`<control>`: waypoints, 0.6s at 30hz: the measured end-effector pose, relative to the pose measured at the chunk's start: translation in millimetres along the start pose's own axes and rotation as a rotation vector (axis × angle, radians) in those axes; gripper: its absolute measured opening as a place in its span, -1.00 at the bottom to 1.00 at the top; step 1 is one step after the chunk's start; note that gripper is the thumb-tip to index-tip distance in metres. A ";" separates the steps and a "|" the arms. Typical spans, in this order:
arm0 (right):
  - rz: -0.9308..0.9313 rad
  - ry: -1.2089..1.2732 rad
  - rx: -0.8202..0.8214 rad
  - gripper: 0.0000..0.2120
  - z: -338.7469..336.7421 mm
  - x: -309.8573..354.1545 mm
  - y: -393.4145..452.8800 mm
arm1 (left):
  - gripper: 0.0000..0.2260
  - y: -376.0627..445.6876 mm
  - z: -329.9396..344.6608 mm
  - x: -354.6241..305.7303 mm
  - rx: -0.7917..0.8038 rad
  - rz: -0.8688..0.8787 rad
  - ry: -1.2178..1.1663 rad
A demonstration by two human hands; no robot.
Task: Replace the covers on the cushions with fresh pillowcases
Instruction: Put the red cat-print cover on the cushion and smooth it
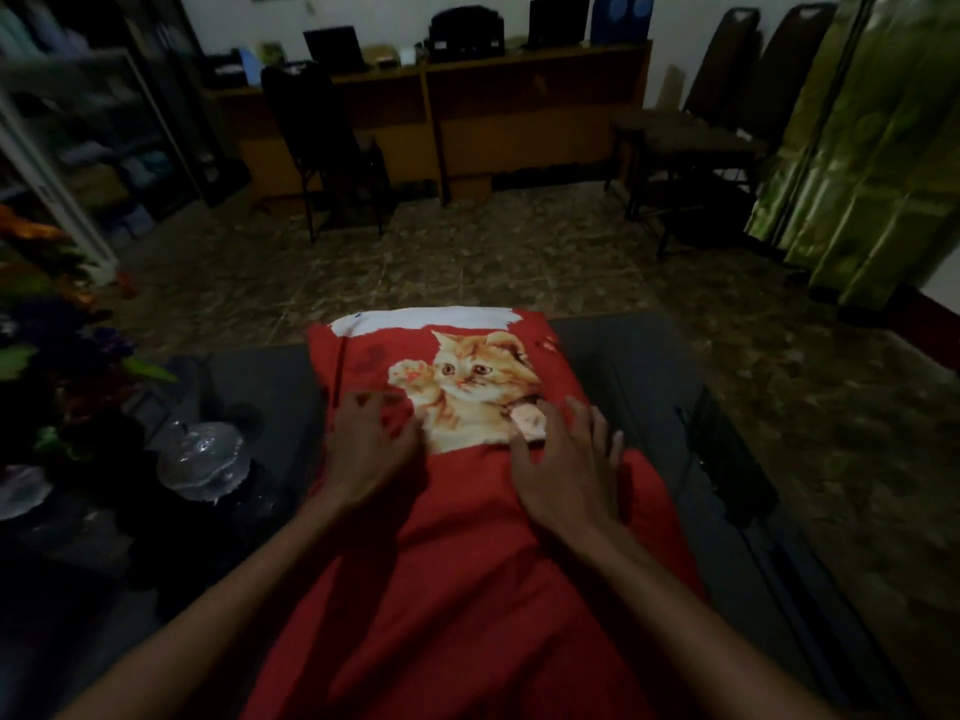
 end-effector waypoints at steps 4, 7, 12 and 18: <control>0.022 0.026 -0.063 -0.55 -30.3 -11.2 -39.6 | -0.58 -64.1 0.3 -33.7 0.196 0.200 0.242; 0.036 0.073 0.113 -0.59 -14.4 -24.6 -56.0 | -0.81 -75.8 -6.7 -30.4 0.201 0.223 0.199; -0.075 0.111 0.050 -0.86 -15.2 3.6 -62.8 | -0.87 -66.9 -48.6 -20.9 0.178 0.226 0.261; -0.225 0.129 0.216 -0.54 5.7 39.0 -63.5 | -0.75 -43.0 -78.0 33.9 0.170 0.133 0.437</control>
Point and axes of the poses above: each hand's wrist, its own y-axis towards the middle knuckle, its own z-axis out of the palm, x = y × z, the point moved 7 cm from there along y, towards the middle knuckle, and after that the axes turned 10 degrees about -z, right-handed, at the moved point
